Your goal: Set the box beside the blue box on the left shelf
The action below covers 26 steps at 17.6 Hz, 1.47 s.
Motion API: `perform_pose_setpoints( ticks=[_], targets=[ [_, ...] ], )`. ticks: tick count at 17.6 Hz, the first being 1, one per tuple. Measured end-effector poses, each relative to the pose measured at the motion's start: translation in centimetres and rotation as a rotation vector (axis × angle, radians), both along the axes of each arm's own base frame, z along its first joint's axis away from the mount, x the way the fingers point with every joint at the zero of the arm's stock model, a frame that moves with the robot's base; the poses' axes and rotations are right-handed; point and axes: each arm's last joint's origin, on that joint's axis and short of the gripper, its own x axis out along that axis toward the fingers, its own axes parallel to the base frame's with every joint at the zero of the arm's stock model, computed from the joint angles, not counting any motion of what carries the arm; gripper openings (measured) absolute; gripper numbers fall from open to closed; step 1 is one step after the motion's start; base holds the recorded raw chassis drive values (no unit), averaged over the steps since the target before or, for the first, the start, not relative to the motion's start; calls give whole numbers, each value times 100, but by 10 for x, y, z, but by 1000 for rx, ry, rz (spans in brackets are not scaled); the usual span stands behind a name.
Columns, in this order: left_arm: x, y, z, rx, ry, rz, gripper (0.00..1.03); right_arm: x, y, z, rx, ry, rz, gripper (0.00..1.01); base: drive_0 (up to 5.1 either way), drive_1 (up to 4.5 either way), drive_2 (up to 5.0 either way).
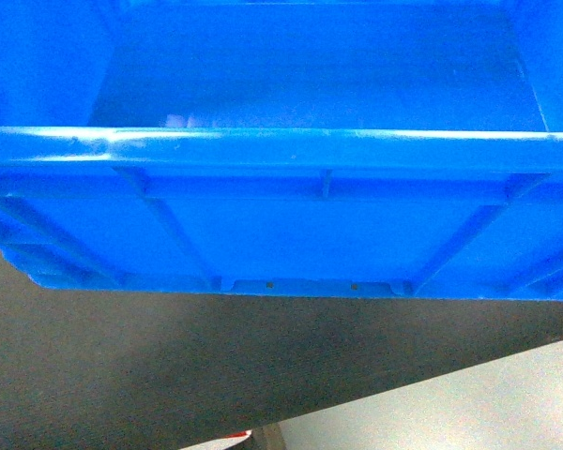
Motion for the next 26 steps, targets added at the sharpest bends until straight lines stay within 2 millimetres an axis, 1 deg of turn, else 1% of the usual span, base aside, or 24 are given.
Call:
perform_pose_setpoints(
  ticks=[26],
  targets=[
    [0,0,0,0,1,0,16,0,0,0,0,0,-1,18,-150,-150,-150]
  ],
)
